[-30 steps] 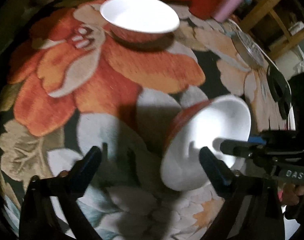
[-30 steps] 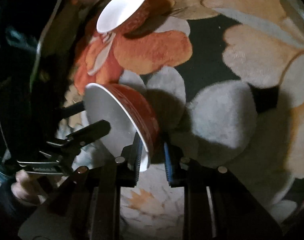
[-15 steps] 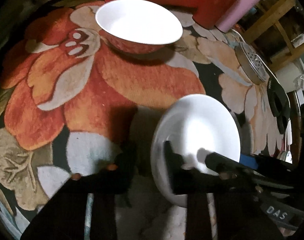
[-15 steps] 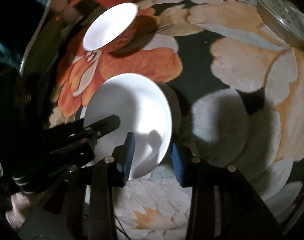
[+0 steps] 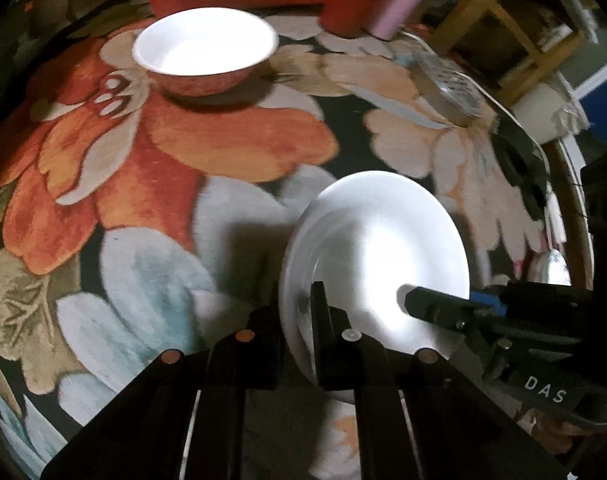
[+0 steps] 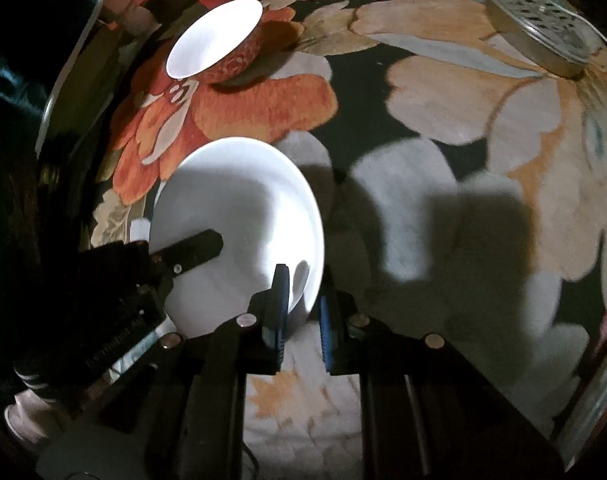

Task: Organize plates and bowls
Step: 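Lift the white bowl and carry it over the plate stack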

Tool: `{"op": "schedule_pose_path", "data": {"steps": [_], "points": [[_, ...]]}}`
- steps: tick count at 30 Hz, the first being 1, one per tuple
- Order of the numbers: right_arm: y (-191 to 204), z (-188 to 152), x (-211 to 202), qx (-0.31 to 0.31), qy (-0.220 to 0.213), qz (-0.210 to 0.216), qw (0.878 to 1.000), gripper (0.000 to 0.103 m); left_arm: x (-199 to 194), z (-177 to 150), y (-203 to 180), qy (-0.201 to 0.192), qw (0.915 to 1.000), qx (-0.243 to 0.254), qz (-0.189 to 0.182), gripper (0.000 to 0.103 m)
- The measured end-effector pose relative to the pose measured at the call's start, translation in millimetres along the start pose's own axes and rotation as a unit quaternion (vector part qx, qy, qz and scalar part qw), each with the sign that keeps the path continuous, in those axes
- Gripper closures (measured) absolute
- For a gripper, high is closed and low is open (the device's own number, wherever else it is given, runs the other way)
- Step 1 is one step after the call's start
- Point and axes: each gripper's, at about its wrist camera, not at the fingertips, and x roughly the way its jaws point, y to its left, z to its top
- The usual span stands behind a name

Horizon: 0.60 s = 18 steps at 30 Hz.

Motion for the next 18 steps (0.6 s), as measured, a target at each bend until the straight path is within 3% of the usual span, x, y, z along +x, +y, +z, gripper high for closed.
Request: {"op": "schedule_pose_path", "data": {"steps": [18], "points": [[-74,-70,-85,0.113,-0.045,-0.032,0.992,0.089,-7,-26,-125,0.014,0.9934,0.094,-0.064,0.094]]}}
